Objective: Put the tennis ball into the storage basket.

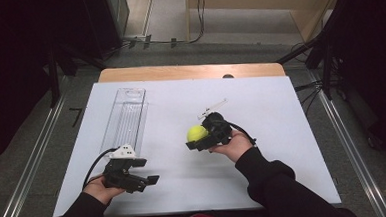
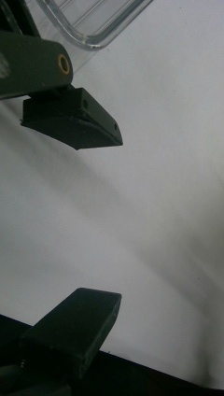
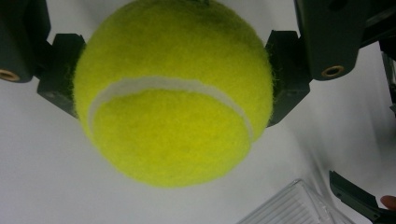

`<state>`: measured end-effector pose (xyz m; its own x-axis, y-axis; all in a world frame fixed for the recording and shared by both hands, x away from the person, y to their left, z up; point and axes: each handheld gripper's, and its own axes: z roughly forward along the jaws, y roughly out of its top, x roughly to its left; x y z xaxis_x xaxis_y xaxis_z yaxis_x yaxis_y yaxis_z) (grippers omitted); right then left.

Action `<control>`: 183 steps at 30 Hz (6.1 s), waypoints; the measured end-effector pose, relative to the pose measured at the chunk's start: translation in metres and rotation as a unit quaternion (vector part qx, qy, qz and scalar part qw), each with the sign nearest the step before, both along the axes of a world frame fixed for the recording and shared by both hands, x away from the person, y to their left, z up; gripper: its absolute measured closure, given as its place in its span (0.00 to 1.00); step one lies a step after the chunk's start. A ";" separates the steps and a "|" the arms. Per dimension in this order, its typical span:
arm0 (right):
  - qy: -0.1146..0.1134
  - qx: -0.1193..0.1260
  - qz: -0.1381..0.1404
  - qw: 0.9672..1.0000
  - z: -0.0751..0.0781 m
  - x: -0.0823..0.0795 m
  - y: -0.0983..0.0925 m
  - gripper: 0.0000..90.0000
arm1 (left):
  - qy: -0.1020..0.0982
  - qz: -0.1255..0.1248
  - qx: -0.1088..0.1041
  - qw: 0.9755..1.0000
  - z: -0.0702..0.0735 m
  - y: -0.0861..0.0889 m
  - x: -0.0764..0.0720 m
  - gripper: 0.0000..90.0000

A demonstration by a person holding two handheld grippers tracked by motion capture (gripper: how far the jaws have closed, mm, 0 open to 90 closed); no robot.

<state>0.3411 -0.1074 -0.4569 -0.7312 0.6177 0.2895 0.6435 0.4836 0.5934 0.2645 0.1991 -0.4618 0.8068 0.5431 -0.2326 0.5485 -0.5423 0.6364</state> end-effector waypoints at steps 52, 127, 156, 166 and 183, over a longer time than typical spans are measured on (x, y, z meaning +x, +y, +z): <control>0.001 0.019 0.017 1.000 0.003 0.019 0.047 0.25 | 0.000 0.001 -0.003 1.000 -0.001 0.000 0.001 0.24; -0.013 0.040 0.020 0.999 0.050 0.065 0.121 0.25 | 0.000 0.001 -0.002 1.000 0.000 0.001 0.002 0.24; -0.013 0.038 0.019 0.999 0.066 0.092 0.161 0.25 | -0.001 0.000 -0.001 1.000 -0.001 0.002 0.002 0.24; -0.014 0.033 0.017 0.999 0.066 0.098 0.171 0.25 | 0.001 -0.001 -0.001 1.000 -0.001 0.001 0.002 0.24; -0.016 0.032 0.025 0.999 0.061 0.101 0.197 0.25 | 0.000 -0.003 -0.002 1.000 -0.001 0.001 0.002 0.24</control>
<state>0.4421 0.0892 -0.3963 -0.7708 0.5607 0.3024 0.5989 0.4757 0.6443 0.2663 0.1999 -0.4626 0.8096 0.5380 -0.2349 0.5459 -0.5428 0.6383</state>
